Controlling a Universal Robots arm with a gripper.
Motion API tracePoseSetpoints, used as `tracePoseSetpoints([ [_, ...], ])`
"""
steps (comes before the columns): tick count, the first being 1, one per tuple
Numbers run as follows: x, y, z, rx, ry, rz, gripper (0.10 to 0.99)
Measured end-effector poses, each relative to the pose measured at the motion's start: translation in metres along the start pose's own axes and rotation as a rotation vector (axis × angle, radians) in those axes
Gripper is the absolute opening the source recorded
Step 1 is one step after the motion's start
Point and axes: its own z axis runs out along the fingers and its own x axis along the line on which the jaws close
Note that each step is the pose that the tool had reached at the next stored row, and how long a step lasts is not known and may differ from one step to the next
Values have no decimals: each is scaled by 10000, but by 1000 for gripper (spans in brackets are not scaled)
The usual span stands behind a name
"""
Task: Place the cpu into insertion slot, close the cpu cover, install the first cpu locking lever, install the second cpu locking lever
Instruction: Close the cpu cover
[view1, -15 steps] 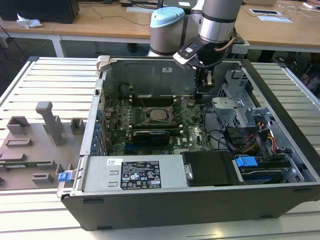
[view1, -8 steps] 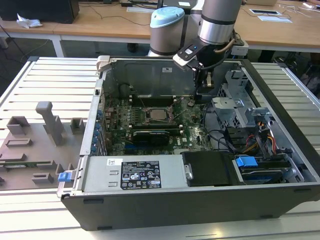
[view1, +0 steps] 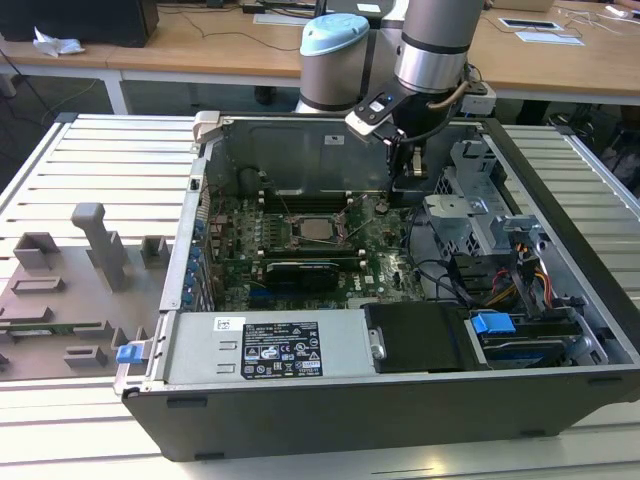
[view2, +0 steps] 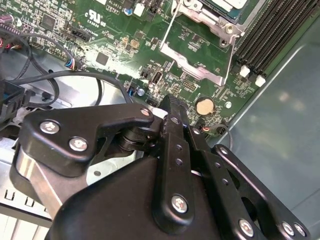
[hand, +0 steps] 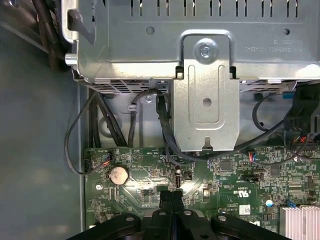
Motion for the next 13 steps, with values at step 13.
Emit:
tracePoseSetpoints([
  [13,3,1,96,0,0,0,106],
])
